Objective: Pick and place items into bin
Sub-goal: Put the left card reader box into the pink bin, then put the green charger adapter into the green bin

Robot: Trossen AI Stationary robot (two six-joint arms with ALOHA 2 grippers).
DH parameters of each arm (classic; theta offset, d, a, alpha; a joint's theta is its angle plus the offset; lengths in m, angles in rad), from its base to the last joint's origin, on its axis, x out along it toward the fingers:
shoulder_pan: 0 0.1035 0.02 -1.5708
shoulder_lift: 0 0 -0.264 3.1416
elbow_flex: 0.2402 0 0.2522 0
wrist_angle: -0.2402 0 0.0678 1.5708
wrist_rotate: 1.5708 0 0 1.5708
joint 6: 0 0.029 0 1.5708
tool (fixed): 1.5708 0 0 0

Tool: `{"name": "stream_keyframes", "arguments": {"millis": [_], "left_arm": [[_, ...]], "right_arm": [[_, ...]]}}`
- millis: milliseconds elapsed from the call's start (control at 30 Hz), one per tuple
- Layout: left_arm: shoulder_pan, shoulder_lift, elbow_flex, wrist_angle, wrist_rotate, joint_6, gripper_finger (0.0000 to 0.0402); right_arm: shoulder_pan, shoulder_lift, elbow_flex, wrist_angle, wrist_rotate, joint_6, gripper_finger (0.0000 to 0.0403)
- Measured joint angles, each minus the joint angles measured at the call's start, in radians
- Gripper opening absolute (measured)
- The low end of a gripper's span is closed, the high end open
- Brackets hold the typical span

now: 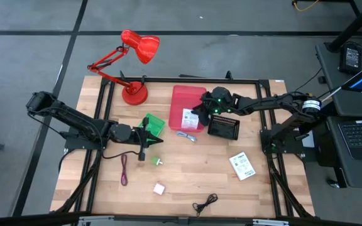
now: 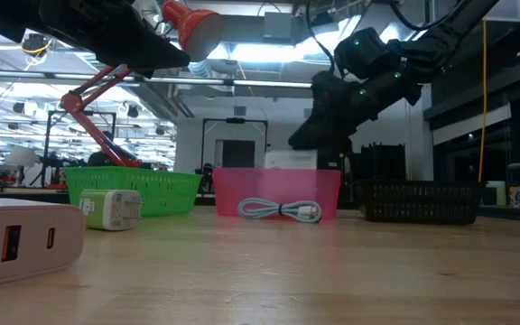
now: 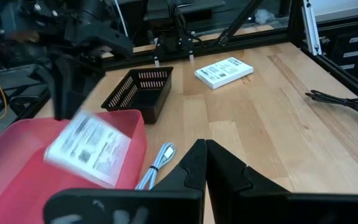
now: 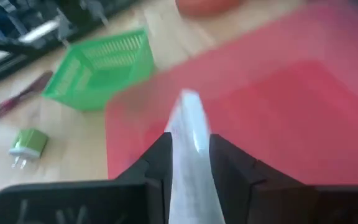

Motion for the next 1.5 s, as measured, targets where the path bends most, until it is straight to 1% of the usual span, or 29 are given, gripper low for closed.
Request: {"name": "stream_keyframes", "arguments": {"millis": [67,133,200,300,400,733,933,1133,1300,1367,1433,1500], "left_arm": [[0.0,0.0,0.0,0.0,0.0,0.0,0.0002],[0.0,0.0,0.0,0.0,0.0,0.0,0.0002],[0.0,0.0,0.0,0.0,0.0,0.0,0.0002],[0.0,0.0,0.0,0.0,0.0,0.0,0.0002],[0.0,0.0,0.0,0.0,0.0,0.0,0.0002],[0.0,0.0,0.0,0.0,0.0,0.0,0.0002],[0.0,0.0,0.0,0.001,0.0,-0.001,0.0002],[0.0,0.0,0.0,0.002,-0.014,-0.034,0.0002],[0.0,0.0,0.0,0.002,-0.027,-0.037,0.0002],[0.0,0.0,0.0,0.002,-0.027,-0.037,0.0002],[0.0,0.0,0.0,0.002,-0.026,-0.037,0.0002],[0.0,0.0,0.0,0.002,-0.025,-0.038,0.0002]], "right_arm": [[-0.007,0.0,0.009,0.029,0.027,-0.052,0.0086],[-0.01,0.0,0.027,0.035,0.077,-0.103,0.0086],[-0.01,0.0,0.049,0.034,0.094,-0.124,0.0086],[0.0,-0.011,0.075,0.015,0.061,-0.133,0.0086],[0.033,-0.039,0.083,0.007,0.017,-0.178,0.0086],[0.187,-0.189,0.084,-0.066,0.015,-0.231,0.0087],[0.289,-0.203,0.084,-0.115,0.023,-0.235,0.0087],[0.407,-0.199,0.084,-0.147,0.119,-0.287,0.0087],[0.494,-0.198,0.084,-0.176,0.219,-0.246,0.0087],[0.534,-0.195,0.067,-0.145,0.266,-0.242,0.0086],[0.571,-0.194,0.02,-0.087,0.317,-0.23,0.0083],[0.604,-0.193,-0.038,-0.002,0.338,-0.225,0.0076]]}}
